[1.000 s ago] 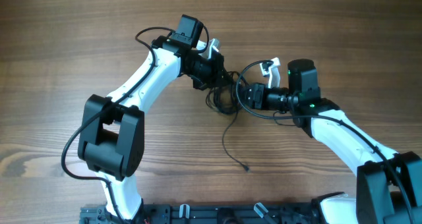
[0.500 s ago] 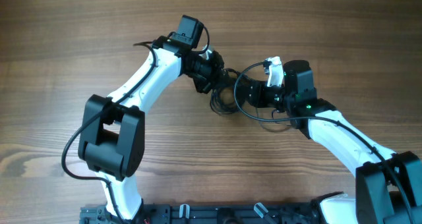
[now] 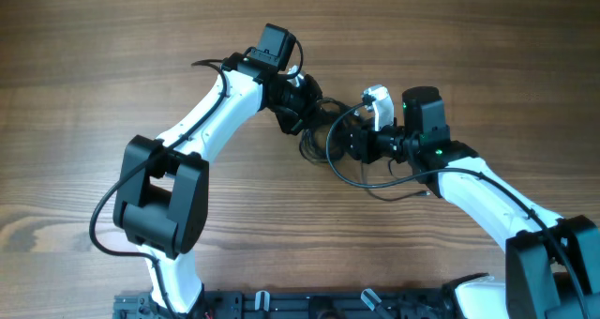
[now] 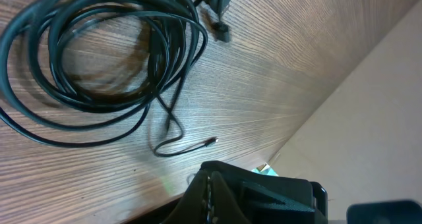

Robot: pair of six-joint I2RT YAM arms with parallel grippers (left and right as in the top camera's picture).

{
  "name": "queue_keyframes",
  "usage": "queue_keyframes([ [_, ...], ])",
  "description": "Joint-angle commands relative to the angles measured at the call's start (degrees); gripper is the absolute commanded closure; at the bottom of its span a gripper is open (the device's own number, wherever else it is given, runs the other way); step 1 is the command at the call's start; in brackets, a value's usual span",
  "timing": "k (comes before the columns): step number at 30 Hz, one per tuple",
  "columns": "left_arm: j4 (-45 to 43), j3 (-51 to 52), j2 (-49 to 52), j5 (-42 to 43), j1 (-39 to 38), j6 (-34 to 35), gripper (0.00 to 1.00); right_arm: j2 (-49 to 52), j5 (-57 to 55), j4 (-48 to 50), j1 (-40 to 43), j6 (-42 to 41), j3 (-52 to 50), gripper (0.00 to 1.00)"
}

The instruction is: Untangle cables

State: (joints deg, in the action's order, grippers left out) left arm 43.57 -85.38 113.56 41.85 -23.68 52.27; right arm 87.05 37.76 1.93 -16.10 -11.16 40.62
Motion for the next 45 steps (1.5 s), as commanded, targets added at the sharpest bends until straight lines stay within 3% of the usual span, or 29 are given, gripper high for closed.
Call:
queue_keyframes([
  [1,0.3,0.1,-0.7,4.1,-0.5,2.0,0.96,-0.6,-3.2,0.3,-0.1,2.6,0.3,0.61],
  [4,0.2,0.1,-0.7,5.9,-0.5,2.2,0.96,-0.3,-5.2,0.3,-0.1,2.6,0.3,0.6],
  [6,0.2,0.1,-0.7,-1.6,-0.4,1.9,0.92,-0.2,-6.7,-0.7,-0.1,2.3,0.3,0.55],
  [8,0.5,0.1,-0.7,-16.6,0.2,0.0,0.78,-0.2,-7.7,-1.2,-0.1,-1.9,0.3,0.56],
  [10,0.8,0.1,-0.7,-22.3,1.1,-5.4,0.5,-0.3,-6.0,-2.4,-0.1,-2.7,1.7,0.64],
  [11,1.8,0.1,-0.7,-22.4,2.4,-7.2,0.44,-0.3,-5.8,-6.0,-0.1,-2.4,4.0,0.62],
  [12,2.9,0.1,-0.7,-22.4,3.6,-8.6,0.43,-0.3,-5.9,-10.4,-0.1,-2.0,7.3,0.58],
  [15,7.6,0.1,-0.7,-25.9,10.1,-14.2,0.35,-0.2,-6.9,-25.3,-0.5,2.6,19.8,0.59],
  [17,8.4,0.1,-0.7,-28.1,13.1,-17.7,0.34,-0.2,-9.2,-28.1,-2.1,3.6,22.2,0.59],
  [18,8.4,0.1,-0.7,-30.4,15.5,-21.0,0.19,0.1,-13.0,-28.6,-5.4,4.4,22.5,0.58],
  [22,8.4,0.1,-0.7,-35.3,20.1,-22.4,0.09,6.8,-24.9,-27.9,-16.8,8.7,22.5,0.53],
  [24,9.8,0.1,-0.7,-35.3,21.2,-26.6,0.09,13.9,-34.4,-26.0,-20.9,9.9,22.5,0.5],
  [27,11.6,0.8,-0.7,-35.3,21.2,-29.4,0.08,17.8,-37.7,-23.8,-21.0,9.7,22.5,0.52],
  [29,10.8,2.3,-0.7,-35.2,21.2,-29.4,0.07,18.8,-37.7,-21.8,-21.0,9.9,22.5,0.73],
  [33,8.6,4.8,-0.7,-33.3,21.2,-29.4,0.05,18.9,-37.7,-21.1,-21.0,10.1,22.5,0.89],
  [36,8.0,4.8,-0.7,-32.0,21.2,-29.6,0.04,18.9,-37.6,-21.5,-21.0,10.1,22.5,0.89],
  [40,6.3,4.8,-0.7,-25.1,21.2,-32.6,0.03,19.0,-32.6,-21.2,-21.0,15.9,21.6,0.78],
  [45,6.4,4.9,-0.7,-24.4,21.2,-32.6,0.03,19.5,-35.8,-20.4,-21.0,15.8,21.6,0.77],
])
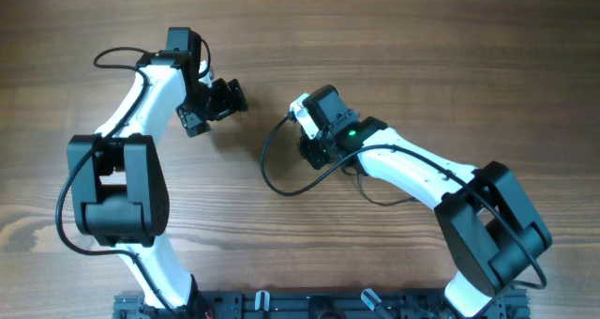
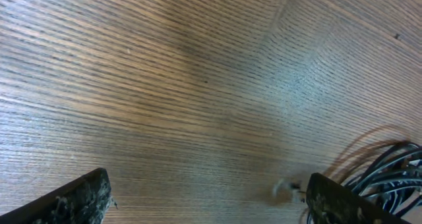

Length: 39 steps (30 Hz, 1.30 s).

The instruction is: Untangle cables

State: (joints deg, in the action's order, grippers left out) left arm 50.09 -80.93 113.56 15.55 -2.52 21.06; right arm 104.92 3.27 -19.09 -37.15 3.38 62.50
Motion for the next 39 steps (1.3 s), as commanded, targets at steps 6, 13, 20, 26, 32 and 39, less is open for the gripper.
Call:
queue_keyframes([
  [6,-0.2,0.4,-0.7,3.1,0.0,-1.4,0.02,1.7,8.9,-1.7,0.0,1.2,-0.4,0.71],
  [13,-0.2,0.4,-0.7,3.1,0.0,-1.4,0.02,1.7,15.2,-5.3,0.0,7.3,-0.1,0.62],
  [20,-0.2,0.4,-0.7,3.1,0.0,-1.4,0.01,1.7,5.7,-10.7,0.0,8.2,-0.6,0.6],
  [26,-0.8,0.4,-0.7,3.1,0.0,-1.4,0.01,1.7,5.7,-7.9,0.0,10.6,-2.3,0.57],
  [32,-0.8,0.4,-0.7,3.1,0.0,-1.4,0.01,1.7,9.4,-9.0,0.0,11.1,-7.0,0.96],
  [39,-2.1,0.4,-0.7,25.7,0.1,-11.9,0.0,-1.6,37.9,-19.4,0.1,3.5,6.8,0.96],
])
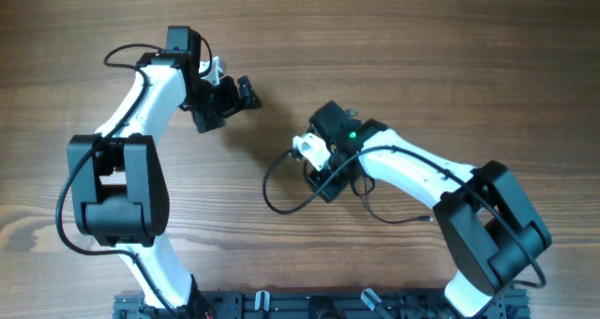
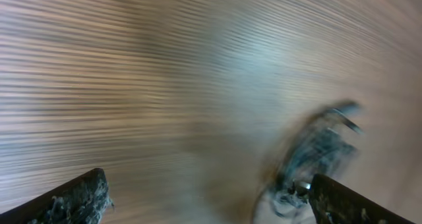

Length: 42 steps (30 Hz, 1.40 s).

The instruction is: Untangle cables

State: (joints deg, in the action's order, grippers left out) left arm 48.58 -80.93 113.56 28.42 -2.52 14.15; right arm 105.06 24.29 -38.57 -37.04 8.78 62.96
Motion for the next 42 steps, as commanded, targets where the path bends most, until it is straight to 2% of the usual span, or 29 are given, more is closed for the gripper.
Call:
queue_keyframes([
  [1,-0.6,0.4,-0.7,15.2,0.2,-5.3,0.0,-2.3,20.2,0.1,0.2,-4.8,9.3,0.96],
  [4,0.1,0.4,-0.7,27.1,1.6,-12.0,0.0,-3.9,26.8,-0.5,2.2,-8.0,15.0,0.96],
  [6,0.4,0.4,-0.7,37.4,3.2,-14.0,0.0,-6.3,32.9,3.6,4.8,-12.4,16.0,0.96],
  [7,0.5,0.4,-0.7,39.9,3.7,-13.9,0.0,-7.2,35.0,6.0,6.1,-14.2,16.1,0.96],
  [12,4.3,0.4,-0.7,39.8,3.6,-14.0,0.0,-9.9,41.9,17.7,12.4,-23.1,16.1,0.96],
  [14,5.5,0.4,-0.7,37.2,3.0,-14.0,0.01,-10.3,41.9,21.7,13.6,-25.9,16.1,0.96],
  [19,7.4,0.4,-0.7,22.9,0.2,-13.9,0.02,-12.2,39.7,37.3,15.2,-35.7,16.1,0.96],
  [21,8.1,0.4,-0.7,19.4,-1.1,-13.9,0.03,-13.9,33.2,38.1,15.8,-36.2,16.1,0.96],
  [24,8.0,0.4,-0.7,16.8,-4.0,-14.0,0.1,-16.0,25.3,38.0,16.0,-35.7,16.1,0.96],
  [25,7.8,0.4,-0.7,13.8,-5.4,-13.9,0.2,-16.7,23.5,37.9,16.0,-34.7,16.1,0.96],
  [26,7.8,0.4,-0.7,11.3,-6.6,-13.9,0.24,-17.1,22.9,37.8,16.0,-34.2,16.1,0.96],
  [29,7.4,0.4,-0.7,8.2,-9.7,-13.1,0.18,-17.6,22.8,37.5,16.1,-34.2,16.1,0.96],
  [31,6.0,0.4,-0.7,1.9,-11.5,-6.3,0.18,-17.7,22.8,37.4,16.1,-32.7,16.1,0.96],
  [33,5.7,0.4,-0.7,-4.5,-12.7,-1.6,0.42,-18.4,22.6,37.3,16.7,-32.7,16.1,0.96],
  [35,5.9,0.4,-0.7,-9.3,-13.0,0.5,0.75,-20.3,22.5,34.8,18.9,-30.8,16.1,0.96],
  [36,6.2,0.4,-0.7,-9.4,-12.8,0.5,0.88,-21.3,21.5,32.6,19.9,-29.4,16.1,0.96],
  [38,6.4,0.4,-1.1,-9.4,-12.2,0.4,0.96,-24.3,16.5,25.1,22.0,-24.4,16.1,0.96],
  [40,5.6,0.3,-4.4,-9.4,-10.6,0.2,0.96,-28.3,7.2,15.2,24.0,-19.0,16.1,0.96],
  [42,4.3,0.3,-9.3,-8.3,-9.2,-0.3,0.96,-30.1,0.5,10.3,25.0,-19.0,16.1,0.96],
])
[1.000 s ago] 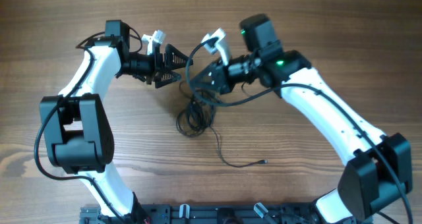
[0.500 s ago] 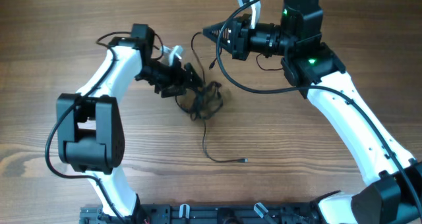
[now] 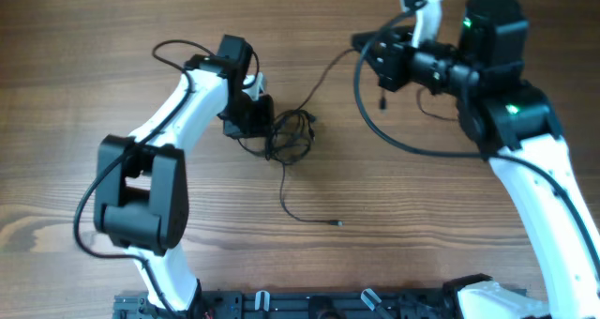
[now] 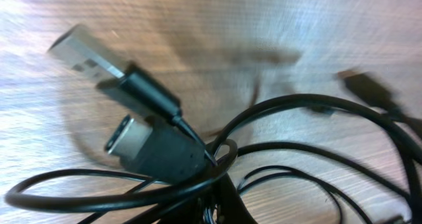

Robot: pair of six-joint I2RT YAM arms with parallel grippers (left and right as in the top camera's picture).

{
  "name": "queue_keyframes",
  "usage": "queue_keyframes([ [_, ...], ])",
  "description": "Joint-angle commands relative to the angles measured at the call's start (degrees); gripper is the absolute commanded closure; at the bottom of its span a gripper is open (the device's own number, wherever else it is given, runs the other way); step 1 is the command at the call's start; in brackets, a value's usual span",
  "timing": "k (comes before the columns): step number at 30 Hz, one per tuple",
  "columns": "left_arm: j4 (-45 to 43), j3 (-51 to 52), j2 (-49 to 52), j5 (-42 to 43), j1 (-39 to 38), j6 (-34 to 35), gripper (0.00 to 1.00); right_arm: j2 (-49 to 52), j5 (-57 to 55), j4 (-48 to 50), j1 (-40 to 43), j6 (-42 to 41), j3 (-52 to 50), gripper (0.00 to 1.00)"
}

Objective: Untangle cables
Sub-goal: 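Hold cables with both grippers and bring them together above the table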

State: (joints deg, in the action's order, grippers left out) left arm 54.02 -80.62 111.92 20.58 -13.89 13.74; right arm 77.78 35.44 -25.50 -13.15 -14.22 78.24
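A tangle of black cables [image 3: 292, 136] lies on the wooden table, right of my left gripper [image 3: 265, 122]. In the left wrist view that gripper [image 4: 221, 204] is shut on strands of the tangle, with a USB-A plug [image 4: 82, 49] and a USB-C plug [image 4: 128, 133] just ahead of it. One strand runs up and right from the tangle to my right gripper [image 3: 375, 61]. It is raised at the back right and shut on a thicker black cable, whose loop [image 3: 394, 136] hangs below it.
A thin lead trails from the tangle toward the front, ending in a small plug [image 3: 336, 223]. The bare wooden table [image 3: 94, 216] spreads left and front. The black rail of the arm bases [image 3: 309, 305] runs along the front edge.
My left gripper was open at the back left, away from the cables; now it is shut on the tangle. My right gripper has gone from the table's middle to the back right, raised, with the loop.
Both grippers were at the tangle in the middle. Then my left gripper stood open at the back left while the right kept the cables at the middle. Now the left is shut on the tangle and the right holds one cable up, stretched apart.
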Motion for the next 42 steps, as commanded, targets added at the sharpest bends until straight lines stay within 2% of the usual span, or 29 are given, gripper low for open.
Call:
queue_keyframes([
  [1,-2.1,0.0,-10.9,1.3,3.0,0.0,0.96,-3.1,-12.7,-4.3,1.3,3.9,0.8,0.96],
  [7,-9.6,0.0,-31.5,9.5,7.6,0.0,0.96,-3.2,-19.2,-8.0,1.4,3.5,0.8,0.96],
  [10,-12.4,0.0,-36.8,16.5,10.0,0.0,0.96,-3.1,-31.4,-10.4,1.4,2.8,0.8,0.96],
  [13,-17.0,0.0,-38.3,31.6,15.4,0.0,0.96,-3.1,-50.0,-14.5,1.4,2.1,0.8,0.96],
  [14,-17.6,0.0,-38.3,32.6,16.4,0.0,0.96,-3.1,-53.6,-15.4,1.5,2.1,0.8,0.96],
  [17,-15.9,0.0,-37.9,27.7,18.5,1.0,0.96,-3.1,-58.4,-17.6,1.6,2.2,0.8,0.96],
  [20,-9.2,0.0,-36.1,16.5,17.5,7.4,0.96,-2.6,-58.2,-17.8,1.6,2.1,0.8,0.96],
  [21,-7.9,0.0,-35.4,16.0,16.8,8.9,0.96,-2.3,-56.8,-17.8,1.6,2.1,0.8,0.96],
  [22,-7.2,0.0,-34.7,16.0,16.0,9.7,0.96,-2.0,-53.1,-17.9,1.6,2.2,0.8,0.88],
  [23,-6.7,0.0,-33.6,15.9,14.7,10.9,0.96,-1.5,-47.0,-18.1,1.6,2.4,0.8,0.71],
  [25,-7.0,0.0,-32.2,15.2,12.8,15.8,0.96,-0.6,-32.3,-18.5,1.6,6.5,0.8,0.61],
  [29,-6.8,0.0,-32.0,13.1,11.9,29.3,0.96,0.0,3.9,-19.0,1.5,18.5,0.8,0.59],
  [31,-6.1,0.0,-31.9,13.0,11.2,34.6,0.96,0.0,16.3,-18.9,0.7,25.3,0.8,0.57],
  [35,-3.1,0.0,-31.9,10.7,8.2,44.0,0.96,0.0,17.6,-18.2,-4.9,32.7,0.8,0.5],
  [37,-0.8,0.0,-31.9,6.0,5.9,49.6,0.96,0.1,12.2,-16.0,-9.2,32.6,0.8,0.5],
  [39,0.4,0.0,-31.9,5.5,4.6,52.0,0.96,0.3,6.1,-14.4,-12.5,32.6,0.8,0.5],
  [40,1.0,0.0,-31.9,5.5,3.7,54.1,0.96,0.9,-0.5,-12.8,-16.2,32.5,0.8,0.5],
  [42,1.2,0.0,-31.9,5.5,3.1,55.8,0.96,2.2,-4.9,-11.2,-19.9,32.2,0.8,0.5],
])
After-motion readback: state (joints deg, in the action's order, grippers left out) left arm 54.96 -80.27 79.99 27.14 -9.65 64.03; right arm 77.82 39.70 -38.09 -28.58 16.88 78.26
